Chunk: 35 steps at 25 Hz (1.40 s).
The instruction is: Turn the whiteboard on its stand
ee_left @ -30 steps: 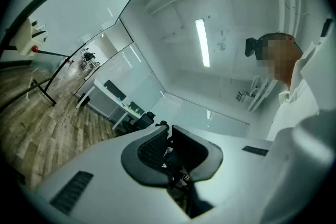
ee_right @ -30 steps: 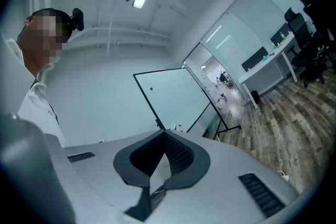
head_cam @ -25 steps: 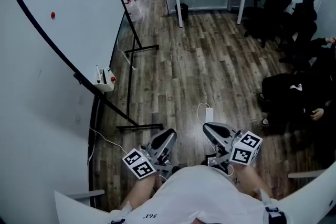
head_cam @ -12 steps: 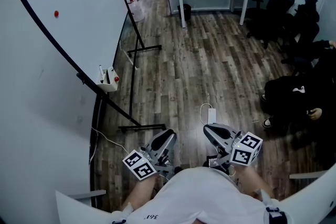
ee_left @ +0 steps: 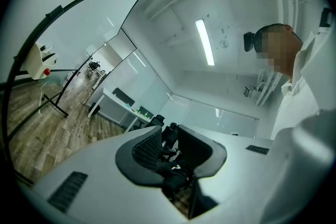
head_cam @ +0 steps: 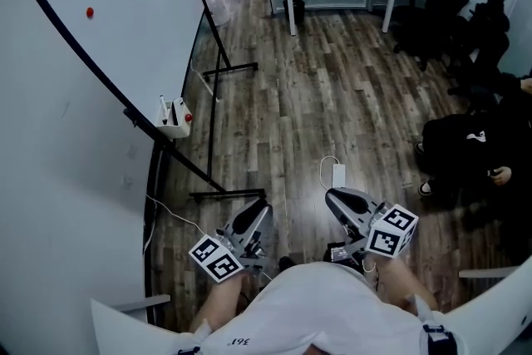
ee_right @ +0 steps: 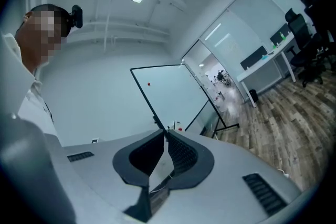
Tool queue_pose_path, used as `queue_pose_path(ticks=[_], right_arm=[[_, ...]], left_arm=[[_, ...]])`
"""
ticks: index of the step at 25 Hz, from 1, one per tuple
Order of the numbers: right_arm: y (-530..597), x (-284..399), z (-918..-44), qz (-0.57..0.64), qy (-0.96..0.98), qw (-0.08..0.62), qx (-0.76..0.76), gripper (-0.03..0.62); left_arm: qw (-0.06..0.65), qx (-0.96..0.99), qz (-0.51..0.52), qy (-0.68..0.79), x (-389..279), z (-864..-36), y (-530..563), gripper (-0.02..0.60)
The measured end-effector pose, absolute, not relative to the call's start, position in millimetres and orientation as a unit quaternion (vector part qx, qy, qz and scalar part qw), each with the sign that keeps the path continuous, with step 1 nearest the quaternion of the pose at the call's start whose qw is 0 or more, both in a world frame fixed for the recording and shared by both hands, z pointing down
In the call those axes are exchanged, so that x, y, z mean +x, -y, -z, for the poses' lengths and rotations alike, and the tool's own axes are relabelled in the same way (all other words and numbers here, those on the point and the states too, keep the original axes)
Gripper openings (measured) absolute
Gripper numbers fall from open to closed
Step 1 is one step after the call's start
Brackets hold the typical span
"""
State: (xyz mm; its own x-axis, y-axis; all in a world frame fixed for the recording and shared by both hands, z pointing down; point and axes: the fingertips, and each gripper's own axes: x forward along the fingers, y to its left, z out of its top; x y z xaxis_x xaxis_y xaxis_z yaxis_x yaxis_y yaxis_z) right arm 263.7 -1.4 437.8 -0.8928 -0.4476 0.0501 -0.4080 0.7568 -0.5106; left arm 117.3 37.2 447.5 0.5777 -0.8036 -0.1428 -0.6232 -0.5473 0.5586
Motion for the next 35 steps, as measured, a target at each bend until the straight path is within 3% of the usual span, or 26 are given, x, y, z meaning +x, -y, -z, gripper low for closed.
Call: queue_pose_path(ticks=[35], right_arm=[[6.1, 128.8, -443.2, 0.212, -0.952, 0.004, -0.218, 0.031]], left_arm=[[0.185, 0.831, 0.203, 0.483, -33.9, -446.9, -45.0, 0.11]])
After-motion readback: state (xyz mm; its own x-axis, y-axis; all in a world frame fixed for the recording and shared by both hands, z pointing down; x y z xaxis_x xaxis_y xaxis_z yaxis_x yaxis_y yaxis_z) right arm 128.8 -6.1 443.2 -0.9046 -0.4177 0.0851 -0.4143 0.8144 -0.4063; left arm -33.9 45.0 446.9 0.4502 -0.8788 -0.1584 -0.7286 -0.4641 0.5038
